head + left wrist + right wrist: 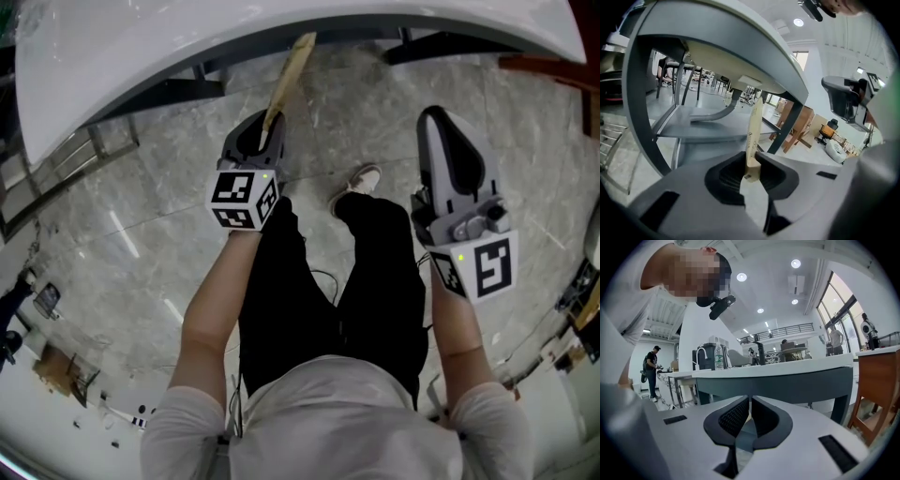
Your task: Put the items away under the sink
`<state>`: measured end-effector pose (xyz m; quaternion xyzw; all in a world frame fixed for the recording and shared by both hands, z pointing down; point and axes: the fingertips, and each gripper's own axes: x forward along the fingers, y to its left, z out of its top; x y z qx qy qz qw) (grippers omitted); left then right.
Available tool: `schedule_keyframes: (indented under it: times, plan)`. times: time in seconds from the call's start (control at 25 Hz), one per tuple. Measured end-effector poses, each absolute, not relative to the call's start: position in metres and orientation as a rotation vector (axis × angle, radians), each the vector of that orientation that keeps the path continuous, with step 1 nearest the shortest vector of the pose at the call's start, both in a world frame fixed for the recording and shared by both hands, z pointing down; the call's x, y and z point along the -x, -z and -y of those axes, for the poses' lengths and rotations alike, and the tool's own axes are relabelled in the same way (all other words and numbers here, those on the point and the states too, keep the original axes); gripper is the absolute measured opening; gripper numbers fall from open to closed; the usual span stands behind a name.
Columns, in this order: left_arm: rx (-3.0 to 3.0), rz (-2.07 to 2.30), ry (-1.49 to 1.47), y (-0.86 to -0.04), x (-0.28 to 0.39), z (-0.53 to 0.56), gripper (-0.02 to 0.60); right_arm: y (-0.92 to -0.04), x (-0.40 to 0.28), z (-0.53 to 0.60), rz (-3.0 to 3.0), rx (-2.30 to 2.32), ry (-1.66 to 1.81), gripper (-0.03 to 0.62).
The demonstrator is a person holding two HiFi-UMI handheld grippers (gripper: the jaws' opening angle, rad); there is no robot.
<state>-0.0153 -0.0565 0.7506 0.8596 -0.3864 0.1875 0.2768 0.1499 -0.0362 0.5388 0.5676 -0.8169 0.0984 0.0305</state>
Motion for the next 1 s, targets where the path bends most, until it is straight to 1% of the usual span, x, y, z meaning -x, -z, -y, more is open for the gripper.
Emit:
schedule_keyframes:
  times: [0.28,0.72,1.0]
  plan:
    - [-2.295,1.112,-0.453,-0.766,0.027,0.092,0.062,-0.559,-0.136,0.041,2.533,-1.741,-0.28,0.041]
    - [-2.319,1.113,-0.418,-0.783,0.007,0.126,0.062,-0.58,-0.146,0.043,2.549,-1.801,-0.263,0.041]
    - [-2.332,1.098,-0.464,-0.792,-0.007,0.149,0.063,-0.592,-0.152,0.038,2.555,-1.849,-0.277,0.041]
